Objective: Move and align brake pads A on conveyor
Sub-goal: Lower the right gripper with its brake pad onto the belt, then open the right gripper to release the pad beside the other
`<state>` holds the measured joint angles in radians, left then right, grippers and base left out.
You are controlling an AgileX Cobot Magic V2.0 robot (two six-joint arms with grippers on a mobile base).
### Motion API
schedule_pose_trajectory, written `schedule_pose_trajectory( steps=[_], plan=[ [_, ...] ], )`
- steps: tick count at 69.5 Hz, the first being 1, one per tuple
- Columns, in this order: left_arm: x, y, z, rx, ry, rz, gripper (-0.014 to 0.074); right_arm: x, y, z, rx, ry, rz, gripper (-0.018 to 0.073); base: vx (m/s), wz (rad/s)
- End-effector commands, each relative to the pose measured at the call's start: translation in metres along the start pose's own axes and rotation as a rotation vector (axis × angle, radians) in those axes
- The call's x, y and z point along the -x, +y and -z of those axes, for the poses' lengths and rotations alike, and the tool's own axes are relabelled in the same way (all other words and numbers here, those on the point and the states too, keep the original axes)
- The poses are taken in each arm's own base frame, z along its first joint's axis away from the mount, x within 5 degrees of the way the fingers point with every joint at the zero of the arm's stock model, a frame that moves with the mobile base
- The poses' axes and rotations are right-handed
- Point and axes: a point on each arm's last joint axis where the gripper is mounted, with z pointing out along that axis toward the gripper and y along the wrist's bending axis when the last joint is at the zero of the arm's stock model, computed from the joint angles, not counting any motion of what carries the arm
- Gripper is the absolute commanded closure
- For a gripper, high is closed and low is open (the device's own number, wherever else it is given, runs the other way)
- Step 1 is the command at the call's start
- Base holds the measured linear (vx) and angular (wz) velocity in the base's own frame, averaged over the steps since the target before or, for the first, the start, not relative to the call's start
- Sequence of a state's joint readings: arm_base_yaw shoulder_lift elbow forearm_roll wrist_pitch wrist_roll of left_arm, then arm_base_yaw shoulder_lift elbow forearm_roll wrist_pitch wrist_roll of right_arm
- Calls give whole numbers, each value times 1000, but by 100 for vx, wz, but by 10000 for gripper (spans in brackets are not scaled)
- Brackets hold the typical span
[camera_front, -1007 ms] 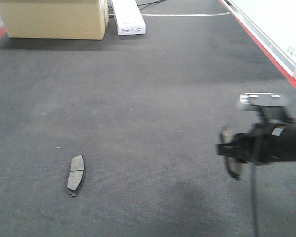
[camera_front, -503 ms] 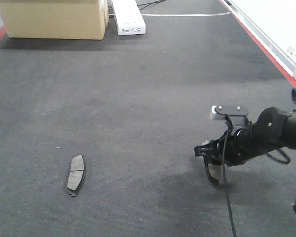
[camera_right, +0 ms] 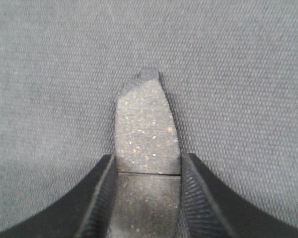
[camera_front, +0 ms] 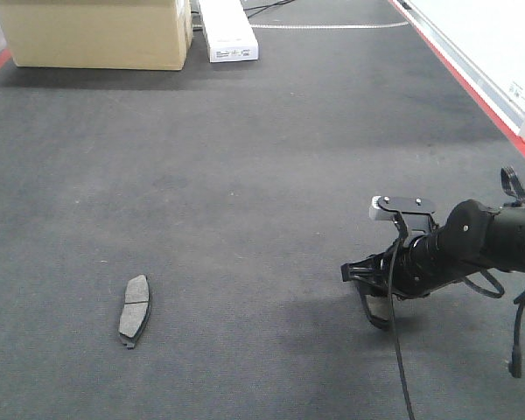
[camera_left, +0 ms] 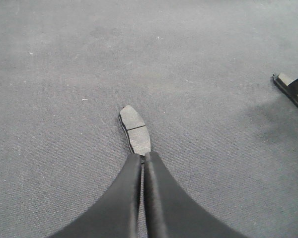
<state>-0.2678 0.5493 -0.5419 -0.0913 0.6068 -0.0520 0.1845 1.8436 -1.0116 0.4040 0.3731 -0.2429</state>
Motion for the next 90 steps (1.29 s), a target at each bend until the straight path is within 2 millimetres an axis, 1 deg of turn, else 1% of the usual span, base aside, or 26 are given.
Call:
schedule_pose_trajectory(
  steps=[1,6,11,15,19,22,30,31,34,40,41,47,48,57,63,74,90],
  plan=[
    [12,-2,3,-14,-77,2,603,18,5,18,11,-115,-12,193,0,0],
    [12,-2,3,-14,-77,2,603,18,6,18,23,-114,-40,160,0,0],
    [12,-2,3,-14,-77,2,603,18,7,20,33,-112,-56,146,0,0],
    [12,-2,3,-14,-77,2,603,19,9,25,40,-113,-50,146,0,0],
    [12,-2,3,-14,-77,2,603,20,10,36,42,-125,-17,146,0,0],
    [12,-2,3,-14,-77,2,603,22,11,46,37,-142,10,147,0,0],
    [12,-2,3,-14,-77,2,603,23,14,87,22,-193,88,148,0,0],
    [12,-2,3,-14,-77,2,603,23,14,89,21,-194,93,148,0,0],
    [12,-2,3,-14,-77,2,603,22,15,105,14,-214,117,151,0,0],
    [12,-2,3,-14,-77,2,603,16,16,127,-11,-269,155,169,0,0],
    [12,-2,3,-14,-77,2,603,14,16,134,-14,-293,160,173,0,0],
    [12,-2,3,-14,-77,2,603,-4,15,150,-31,-347,180,208,0,0],
    [12,-2,3,-14,-77,2,603,-8,15,155,-33,-365,184,214,0,0],
    [12,-2,3,-14,-77,2,603,-43,12,176,-42,-430,204,265,0,0],
    [12,-2,3,-14,-77,2,603,-62,12,191,-40,-467,211,300,0,0],
    [12,-2,3,-14,-77,2,603,-91,11,208,-33,-511,220,376,0,0],
    [12,-2,3,-14,-77,2,603,-127,9,223,-29,-604,229,521,0,0]
  ],
)
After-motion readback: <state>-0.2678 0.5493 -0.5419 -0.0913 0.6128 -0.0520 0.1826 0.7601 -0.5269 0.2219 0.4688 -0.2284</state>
